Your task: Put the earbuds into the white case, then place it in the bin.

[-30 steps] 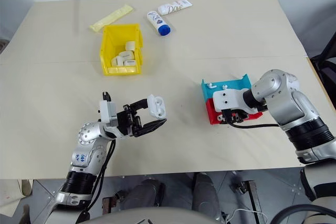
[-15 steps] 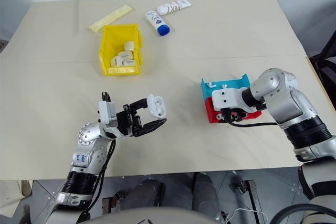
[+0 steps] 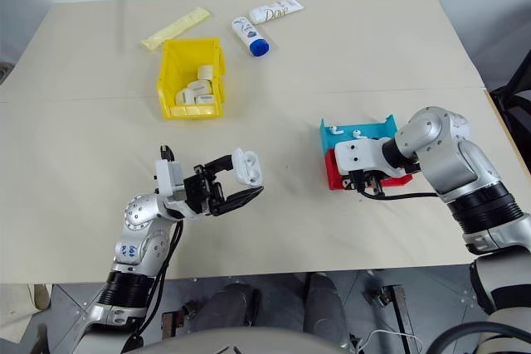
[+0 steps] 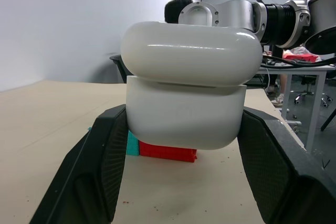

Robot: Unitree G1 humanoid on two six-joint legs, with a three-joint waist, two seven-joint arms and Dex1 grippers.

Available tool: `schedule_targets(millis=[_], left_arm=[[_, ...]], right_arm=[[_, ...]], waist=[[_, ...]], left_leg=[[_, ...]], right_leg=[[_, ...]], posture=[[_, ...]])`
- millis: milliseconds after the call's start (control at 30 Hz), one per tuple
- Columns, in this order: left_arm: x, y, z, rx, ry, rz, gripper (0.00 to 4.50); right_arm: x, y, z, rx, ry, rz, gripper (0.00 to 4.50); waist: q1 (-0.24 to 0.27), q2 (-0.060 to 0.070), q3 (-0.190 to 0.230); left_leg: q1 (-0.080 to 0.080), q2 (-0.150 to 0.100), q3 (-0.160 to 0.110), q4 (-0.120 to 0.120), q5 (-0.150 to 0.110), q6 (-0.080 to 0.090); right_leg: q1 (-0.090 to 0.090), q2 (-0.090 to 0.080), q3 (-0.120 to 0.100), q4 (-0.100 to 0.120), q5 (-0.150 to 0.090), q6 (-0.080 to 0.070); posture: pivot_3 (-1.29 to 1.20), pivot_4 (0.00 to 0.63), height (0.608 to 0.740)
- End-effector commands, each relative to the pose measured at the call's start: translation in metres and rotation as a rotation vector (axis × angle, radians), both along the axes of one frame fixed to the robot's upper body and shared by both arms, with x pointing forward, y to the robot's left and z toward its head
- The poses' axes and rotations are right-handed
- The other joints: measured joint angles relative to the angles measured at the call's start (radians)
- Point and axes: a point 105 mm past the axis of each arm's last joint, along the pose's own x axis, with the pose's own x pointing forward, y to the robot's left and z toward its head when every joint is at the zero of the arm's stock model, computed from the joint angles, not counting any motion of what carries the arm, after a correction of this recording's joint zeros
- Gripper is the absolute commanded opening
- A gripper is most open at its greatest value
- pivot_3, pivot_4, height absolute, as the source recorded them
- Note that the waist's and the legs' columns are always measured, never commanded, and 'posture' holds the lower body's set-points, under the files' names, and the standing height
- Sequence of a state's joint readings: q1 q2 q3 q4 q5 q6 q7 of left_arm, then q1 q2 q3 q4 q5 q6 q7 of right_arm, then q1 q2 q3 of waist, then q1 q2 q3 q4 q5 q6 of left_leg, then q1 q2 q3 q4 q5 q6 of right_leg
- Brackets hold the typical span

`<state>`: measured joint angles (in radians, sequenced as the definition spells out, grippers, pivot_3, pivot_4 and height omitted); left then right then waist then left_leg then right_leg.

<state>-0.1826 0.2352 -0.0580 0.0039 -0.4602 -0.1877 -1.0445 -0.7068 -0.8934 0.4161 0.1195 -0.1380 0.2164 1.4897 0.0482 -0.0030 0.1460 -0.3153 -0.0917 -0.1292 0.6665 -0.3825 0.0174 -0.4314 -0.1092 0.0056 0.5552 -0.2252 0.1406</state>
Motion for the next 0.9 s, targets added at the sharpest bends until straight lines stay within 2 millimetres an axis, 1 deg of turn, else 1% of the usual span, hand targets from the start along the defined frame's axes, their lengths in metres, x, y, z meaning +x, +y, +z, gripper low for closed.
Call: schedule_targets(millis=[33,167,300,467,567,600,700,800,900], left_arm=[[-0.001,-0.003,0.007,-0.01,-0.045,0.003,2.76],[0.001,-0.004,0.006,-0.007,-0.043,0.004,2.76],[0.004,-0.005,0.005,-0.005,-0.039,-0.003,2.76],[0.01,-0.011,0.004,-0.005,-0.035,-0.046,2.76],[0.014,-0.017,0.004,0.0,-0.035,-0.101,2.76],[0.015,-0.02,0.004,0.001,-0.034,-0.126,2.76],[0.016,-0.027,0.004,0.007,-0.036,-0.187,2.76],[0.016,-0.039,0.005,0.015,-0.034,-0.277,2.76],[0.018,-0.047,0.007,0.021,-0.037,-0.334,2.76]], right_arm=[[0.002,0.004,0.013,0.007,-0.034,0.023,0.49],[0.002,0.005,0.02,0.035,-0.052,0.006,0.49],[-0.003,0.007,0.027,0.089,-0.061,-0.025,0.49],[-0.017,0.013,0.042,0.241,-0.07,-0.115,0.49],[-0.037,0.015,0.054,0.413,-0.058,-0.207,0.49],[-0.043,0.018,0.059,0.482,-0.053,-0.22,0.49],[-0.057,0.03,0.073,0.667,-0.038,-0.239,0.49],[-0.075,0.05,0.088,0.886,-0.004,-0.231,0.49],[-0.083,0.065,0.096,1.032,0.025,-0.229,0.49]], waist=[[0.0,0.0,0.0],[0.0,0.0,0.0],[0.001,0.0,0.0],[0.007,0.0,0.0],[0.012,0.0,0.0],[0.014,0.0,0.0],[0.011,0.0,0.0],[0.008,0.0,0.0],[0.008,0.0,0.0]], left_leg=[[0.0,0.0,0.0,0.0,0.0,0.0],[0.0,0.0,0.0,0.0,0.0,0.0],[0.0,0.0,0.0,0.0,0.0,0.0],[-0.001,0.0,-0.001,0.0,0.0,0.0],[-0.002,0.0,-0.002,0.0,0.0,0.0],[-0.002,0.0,-0.002,0.0,0.0,0.0],[-0.002,0.0,-0.002,0.001,0.0,0.0],[-0.001,0.0,-0.003,0.0,0.0,0.0],[-0.002,0.0,-0.003,0.0,0.0,-0.001]], right_leg=[[0.0,0.0,0.0,0.0,0.0,0.0],[0.0,0.0,0.0,0.0,0.0,0.0],[-0.001,0.0,0.0,0.0,0.0,0.0],[0.0,0.0,-0.001,0.0,0.0,0.0],[0.0,-0.001,-0.002,-0.001,0.0,0.0],[-0.001,-0.001,-0.002,-0.001,0.0,0.0],[0.0,-0.001,-0.002,-0.001,0.0,0.0],[0.0,0.0,-0.002,-0.001,0.0,0.0],[0.0,0.0,-0.002,-0.001,0.0,0.0]], posture=[[0.0,0.15,0.74],[0.0,0.15,0.74],[0.0,0.15,0.74],[0.0,0.15,0.74],[0.0,0.15,0.74],[0.0,0.15,0.74],[0.0,0.15,0.74],[0.0,0.15,0.74],[0.0,0.15,0.74]])
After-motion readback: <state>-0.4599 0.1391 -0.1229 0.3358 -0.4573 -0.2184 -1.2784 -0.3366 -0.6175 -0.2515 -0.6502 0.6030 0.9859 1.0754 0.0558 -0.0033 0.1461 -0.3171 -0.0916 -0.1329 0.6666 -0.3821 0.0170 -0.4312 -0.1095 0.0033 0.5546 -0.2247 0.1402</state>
